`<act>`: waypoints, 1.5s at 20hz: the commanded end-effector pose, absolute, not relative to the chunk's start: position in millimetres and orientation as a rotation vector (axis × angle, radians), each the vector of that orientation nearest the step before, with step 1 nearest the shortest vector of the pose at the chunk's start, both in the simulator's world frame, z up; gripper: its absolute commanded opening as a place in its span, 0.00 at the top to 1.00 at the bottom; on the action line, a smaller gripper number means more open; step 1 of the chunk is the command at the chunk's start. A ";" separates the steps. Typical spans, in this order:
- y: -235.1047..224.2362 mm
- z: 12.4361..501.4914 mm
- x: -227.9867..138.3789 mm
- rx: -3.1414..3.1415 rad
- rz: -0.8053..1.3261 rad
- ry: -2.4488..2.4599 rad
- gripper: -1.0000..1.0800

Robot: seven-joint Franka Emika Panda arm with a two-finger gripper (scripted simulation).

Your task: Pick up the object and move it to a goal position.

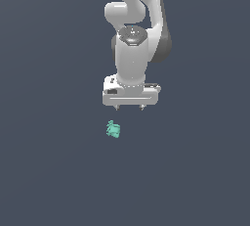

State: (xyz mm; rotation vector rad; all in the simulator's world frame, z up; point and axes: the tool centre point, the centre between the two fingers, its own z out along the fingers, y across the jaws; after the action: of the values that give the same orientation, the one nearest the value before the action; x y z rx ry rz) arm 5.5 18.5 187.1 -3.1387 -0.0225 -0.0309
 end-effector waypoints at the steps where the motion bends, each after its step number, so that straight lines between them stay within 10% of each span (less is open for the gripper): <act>1: 18.5 187.1 5.5 -3.139 -0.031 -0.023 0.04; 15: 44.9 201.6 7.8 -3.123 -0.042 -0.088 0.04; 30: -31.6 115.4 21.6 -3.121 -0.009 0.274 0.04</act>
State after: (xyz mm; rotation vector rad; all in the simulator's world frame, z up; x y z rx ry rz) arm 20.8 -22.6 125.3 -3.1223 0.2321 -0.0108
